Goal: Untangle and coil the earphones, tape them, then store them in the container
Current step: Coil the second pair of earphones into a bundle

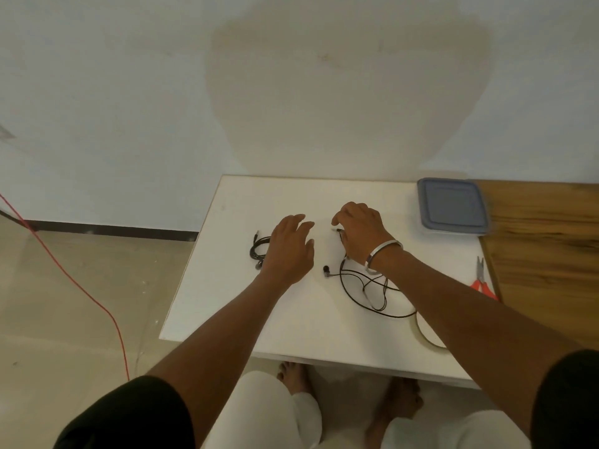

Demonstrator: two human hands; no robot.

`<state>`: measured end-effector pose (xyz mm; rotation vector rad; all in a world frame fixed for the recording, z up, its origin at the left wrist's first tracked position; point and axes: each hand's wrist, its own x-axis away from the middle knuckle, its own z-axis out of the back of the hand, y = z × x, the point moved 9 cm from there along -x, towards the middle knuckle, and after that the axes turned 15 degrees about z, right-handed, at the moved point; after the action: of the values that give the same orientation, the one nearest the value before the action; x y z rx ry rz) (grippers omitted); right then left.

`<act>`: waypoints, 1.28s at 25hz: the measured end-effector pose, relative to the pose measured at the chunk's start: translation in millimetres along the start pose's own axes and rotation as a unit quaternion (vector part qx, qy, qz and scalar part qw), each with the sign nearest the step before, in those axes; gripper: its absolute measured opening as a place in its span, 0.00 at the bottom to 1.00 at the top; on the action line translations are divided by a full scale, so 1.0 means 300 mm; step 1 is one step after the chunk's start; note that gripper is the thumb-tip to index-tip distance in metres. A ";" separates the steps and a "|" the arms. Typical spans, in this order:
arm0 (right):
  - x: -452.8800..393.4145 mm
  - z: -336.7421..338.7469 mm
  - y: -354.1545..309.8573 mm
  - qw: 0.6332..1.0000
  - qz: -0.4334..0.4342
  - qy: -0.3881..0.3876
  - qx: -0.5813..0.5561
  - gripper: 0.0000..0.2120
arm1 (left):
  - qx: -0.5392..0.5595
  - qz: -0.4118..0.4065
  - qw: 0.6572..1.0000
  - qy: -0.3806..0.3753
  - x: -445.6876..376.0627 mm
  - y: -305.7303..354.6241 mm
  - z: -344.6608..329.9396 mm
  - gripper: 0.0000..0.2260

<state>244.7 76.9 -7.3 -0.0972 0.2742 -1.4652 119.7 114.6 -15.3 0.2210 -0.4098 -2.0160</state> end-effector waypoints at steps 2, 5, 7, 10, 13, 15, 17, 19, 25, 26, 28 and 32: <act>0.046 0.014 0.052 1.000 -0.023 -0.001 -0.001 0.19 | -0.010 -0.011 1.000 -0.016 0.008 0.041 -0.026 0.19; 0.109 0.023 0.107 0.999 -0.045 -0.006 0.000 0.21 | -0.021 -0.020 0.999 -0.035 0.022 0.082 -0.060 0.20; 0.152 0.021 0.135 0.998 -0.062 -0.012 -0.010 0.21 | -0.030 -0.027 0.998 -0.042 0.034 0.110 -0.075 0.20; 0.209 0.006 0.165 0.995 -0.088 -0.039 -0.017 0.20 | -0.043 -0.052 0.997 -0.045 0.059 0.158 -0.090 0.21; 0.256 -0.009 0.183 0.992 -0.108 -0.064 -0.011 0.17 | -0.040 -0.065 0.996 -0.055 0.082 0.200 -0.103 0.23; 0.279 -0.023 0.189 0.989 -0.121 -0.080 -0.020 0.15 | -0.041 -0.069 0.995 -0.062 0.093 0.220 -0.110 0.24; 0.299 -0.040 0.192 0.986 -0.130 -0.097 -0.024 0.14 | -0.043 -0.077 0.994 -0.065 0.105 0.241 -0.117 0.25; 0.309 -0.053 0.190 0.985 -0.133 -0.108 -0.025 0.13 | -0.042 -0.078 0.994 -0.068 0.112 0.254 -0.118 0.25; 0.335 -0.084 0.194 0.982 -0.132 -0.129 -0.043 0.12 | 0.000 -0.059 0.991 -0.124 0.119 0.249 -0.141 0.19; 0.339 -0.088 0.197 0.982 -0.132 -0.131 -0.046 0.12 | 0.015 -0.041 0.990 -0.136 0.118 0.236 -0.146 0.18; 0.344 -0.096 0.201 0.981 -0.135 -0.132 -0.053 0.13 | 0.029 0.000 0.988 -0.149 0.115 0.199 -0.154 0.18; 0.349 -0.107 0.198 0.979 -0.143 -0.130 -0.068 0.14 | 0.016 0.056 0.988 -0.145 0.114 0.136 -0.168 0.18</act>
<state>302.8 -16.9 -64.9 -0.4518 0.1490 -1.6964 154.0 57.3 -45.9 -0.0763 -0.6247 -1.9346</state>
